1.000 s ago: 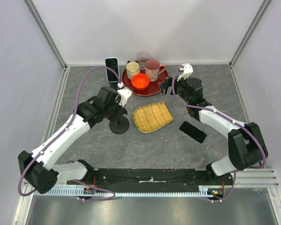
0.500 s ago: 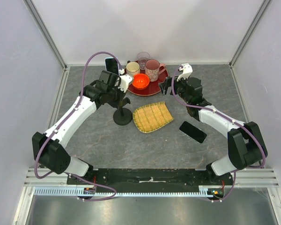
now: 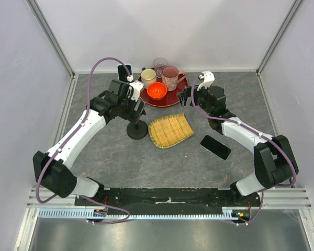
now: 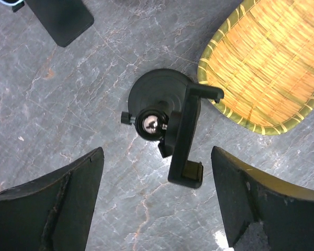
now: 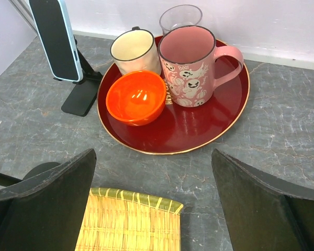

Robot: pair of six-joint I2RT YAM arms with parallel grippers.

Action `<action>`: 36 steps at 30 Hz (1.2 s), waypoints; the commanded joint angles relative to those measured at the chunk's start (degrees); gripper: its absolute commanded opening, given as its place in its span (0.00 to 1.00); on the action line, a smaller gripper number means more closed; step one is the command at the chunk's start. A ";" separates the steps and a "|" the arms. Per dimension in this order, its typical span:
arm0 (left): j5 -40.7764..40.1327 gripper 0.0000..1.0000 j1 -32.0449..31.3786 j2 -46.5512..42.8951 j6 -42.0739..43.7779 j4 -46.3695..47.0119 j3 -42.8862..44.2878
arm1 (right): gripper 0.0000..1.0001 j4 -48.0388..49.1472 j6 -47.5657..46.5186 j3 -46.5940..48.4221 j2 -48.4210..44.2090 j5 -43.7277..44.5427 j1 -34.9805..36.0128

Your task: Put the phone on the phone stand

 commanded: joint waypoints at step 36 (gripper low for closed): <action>-2.28 0.85 0.13 -22.41 -14.77 3.93 -7.75 | 0.98 -10.22 -2.62 6.24 -0.54 0.09 1.57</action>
